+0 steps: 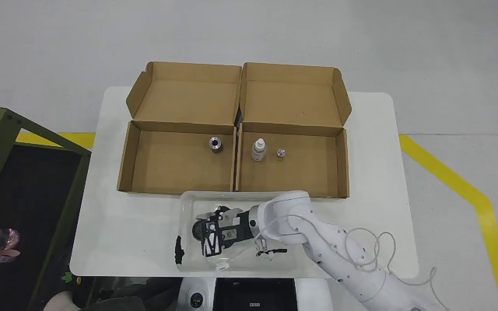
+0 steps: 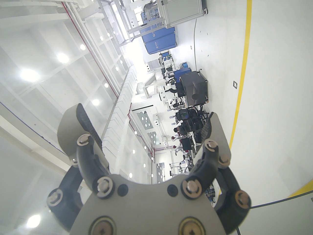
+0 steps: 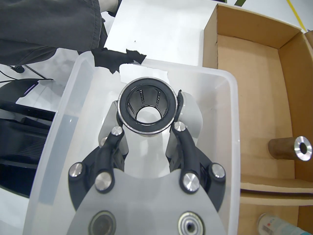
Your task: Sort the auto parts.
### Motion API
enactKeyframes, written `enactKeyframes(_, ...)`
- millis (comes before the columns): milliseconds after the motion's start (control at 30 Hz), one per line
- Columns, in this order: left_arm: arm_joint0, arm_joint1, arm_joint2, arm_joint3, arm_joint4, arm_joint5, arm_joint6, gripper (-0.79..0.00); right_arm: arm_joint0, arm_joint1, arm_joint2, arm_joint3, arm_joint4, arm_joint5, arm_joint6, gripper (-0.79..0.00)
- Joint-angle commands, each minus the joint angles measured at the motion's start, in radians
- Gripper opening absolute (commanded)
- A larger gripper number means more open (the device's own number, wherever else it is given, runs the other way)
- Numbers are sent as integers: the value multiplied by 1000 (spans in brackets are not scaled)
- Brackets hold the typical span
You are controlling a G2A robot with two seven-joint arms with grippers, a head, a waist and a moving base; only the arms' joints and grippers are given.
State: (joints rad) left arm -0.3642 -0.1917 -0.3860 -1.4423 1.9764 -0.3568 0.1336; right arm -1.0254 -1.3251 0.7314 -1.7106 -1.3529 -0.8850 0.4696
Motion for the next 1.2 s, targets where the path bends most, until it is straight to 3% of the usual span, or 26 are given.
enactKeyframes(0,0,0,0,0,0,0,0,0,5,1,8,-9,5,2,-5,-785)
enactKeyframes(633,0,0,0,0,0,0,0,0,85,-5,33,-14,51,52,-44,-785)
enactKeyframes(1167,0,0,0,0,0,0,0,0,251,-44,23,175,102,152,-87,-785)
